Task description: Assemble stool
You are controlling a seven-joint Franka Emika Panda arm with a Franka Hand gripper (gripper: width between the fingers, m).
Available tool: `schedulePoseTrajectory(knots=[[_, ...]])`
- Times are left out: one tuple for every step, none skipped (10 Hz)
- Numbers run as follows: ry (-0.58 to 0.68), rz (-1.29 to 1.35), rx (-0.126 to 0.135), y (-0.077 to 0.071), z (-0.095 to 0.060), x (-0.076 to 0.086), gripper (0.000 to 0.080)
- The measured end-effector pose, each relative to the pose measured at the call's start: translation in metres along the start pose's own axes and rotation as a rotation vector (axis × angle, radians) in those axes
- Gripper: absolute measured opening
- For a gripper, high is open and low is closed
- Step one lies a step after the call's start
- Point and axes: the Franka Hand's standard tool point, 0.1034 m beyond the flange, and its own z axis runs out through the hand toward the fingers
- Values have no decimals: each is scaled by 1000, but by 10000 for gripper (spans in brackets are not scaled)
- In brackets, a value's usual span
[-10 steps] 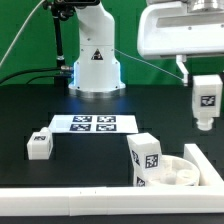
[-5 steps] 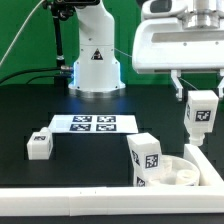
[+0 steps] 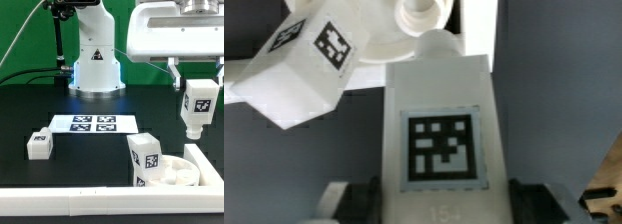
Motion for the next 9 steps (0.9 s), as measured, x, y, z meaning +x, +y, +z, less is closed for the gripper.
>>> schedulePoseTrajectory(knots=[[0, -6, -2, 1, 1, 0, 338], [1, -30, -15, 6, 7, 2, 338], [4, -43, -25, 11, 12, 7, 338], [-1, -44, -33, 13, 16, 7, 338], [-13, -39, -40, 13, 25, 0, 338], [-28, -43, -47, 11, 35, -11, 338], [-35, -46, -50, 10, 38, -16, 338], [-40, -49, -51, 9, 40, -19, 338], [-43, -53, -49, 6, 42, -21, 338]])
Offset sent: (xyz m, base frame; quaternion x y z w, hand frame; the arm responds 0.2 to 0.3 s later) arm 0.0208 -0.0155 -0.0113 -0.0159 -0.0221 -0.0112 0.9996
